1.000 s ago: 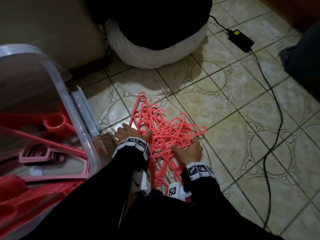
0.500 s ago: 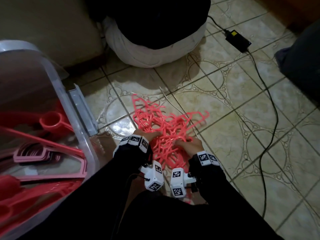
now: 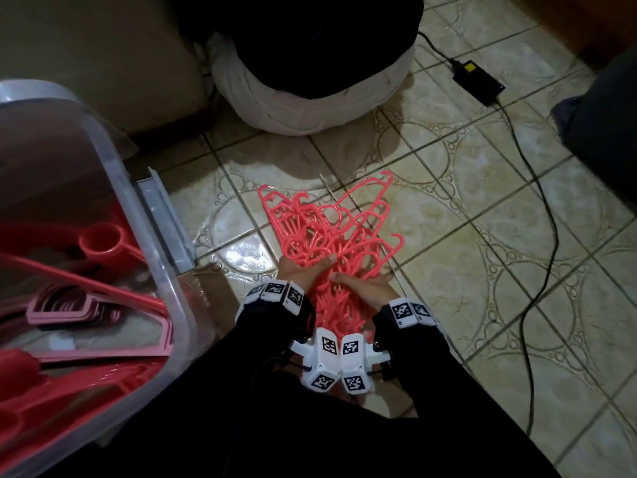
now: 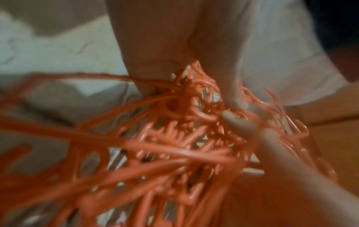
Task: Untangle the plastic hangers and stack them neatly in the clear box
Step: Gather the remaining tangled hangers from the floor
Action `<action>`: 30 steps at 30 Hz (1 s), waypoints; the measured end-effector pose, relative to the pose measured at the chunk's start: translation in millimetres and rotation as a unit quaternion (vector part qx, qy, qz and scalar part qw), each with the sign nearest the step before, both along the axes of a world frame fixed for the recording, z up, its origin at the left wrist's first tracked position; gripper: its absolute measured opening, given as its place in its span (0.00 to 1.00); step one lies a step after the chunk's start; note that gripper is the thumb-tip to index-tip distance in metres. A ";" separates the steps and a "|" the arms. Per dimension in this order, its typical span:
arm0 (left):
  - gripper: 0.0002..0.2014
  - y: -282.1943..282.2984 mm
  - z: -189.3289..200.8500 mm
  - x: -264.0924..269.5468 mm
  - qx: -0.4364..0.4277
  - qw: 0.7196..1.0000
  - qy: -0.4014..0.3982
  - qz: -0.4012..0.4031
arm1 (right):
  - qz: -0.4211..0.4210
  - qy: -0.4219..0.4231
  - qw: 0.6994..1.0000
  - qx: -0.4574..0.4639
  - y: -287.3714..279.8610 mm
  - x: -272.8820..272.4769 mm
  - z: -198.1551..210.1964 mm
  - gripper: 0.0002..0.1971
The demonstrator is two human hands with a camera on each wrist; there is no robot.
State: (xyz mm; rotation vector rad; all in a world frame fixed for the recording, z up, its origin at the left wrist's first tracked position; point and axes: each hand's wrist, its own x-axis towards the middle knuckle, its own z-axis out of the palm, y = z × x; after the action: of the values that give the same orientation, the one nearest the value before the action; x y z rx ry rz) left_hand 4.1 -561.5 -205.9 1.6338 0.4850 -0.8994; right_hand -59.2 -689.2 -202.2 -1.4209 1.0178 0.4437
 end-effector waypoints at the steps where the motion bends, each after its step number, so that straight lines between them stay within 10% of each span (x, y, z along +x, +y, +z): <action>1: 0.34 -2.2 0.2 0.4 0.005 1.000 -0.009 -0.003 | 0.000 -0.002 1.000 0.003 0.0 -0.4 1.6 0.28; 17: 0.65 -24.4 90.9 26.2 -0.138 0.979 -0.131 -0.071 | 0.129 -0.139 0.978 -0.091 -33.9 11.3 122.9 0.15; 30: 0.39 21.1 264.4 92.0 -0.163 0.919 -0.358 0.001 | 0.248 -0.348 0.875 -0.228 12.2 81.0 304.6 0.15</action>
State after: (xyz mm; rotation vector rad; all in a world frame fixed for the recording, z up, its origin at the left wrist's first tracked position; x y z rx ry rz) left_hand 96.1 -540.4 58.5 1.5161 -0.1683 -0.3013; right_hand 21.9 -677.1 102.3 -2.0709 0.1508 0.0164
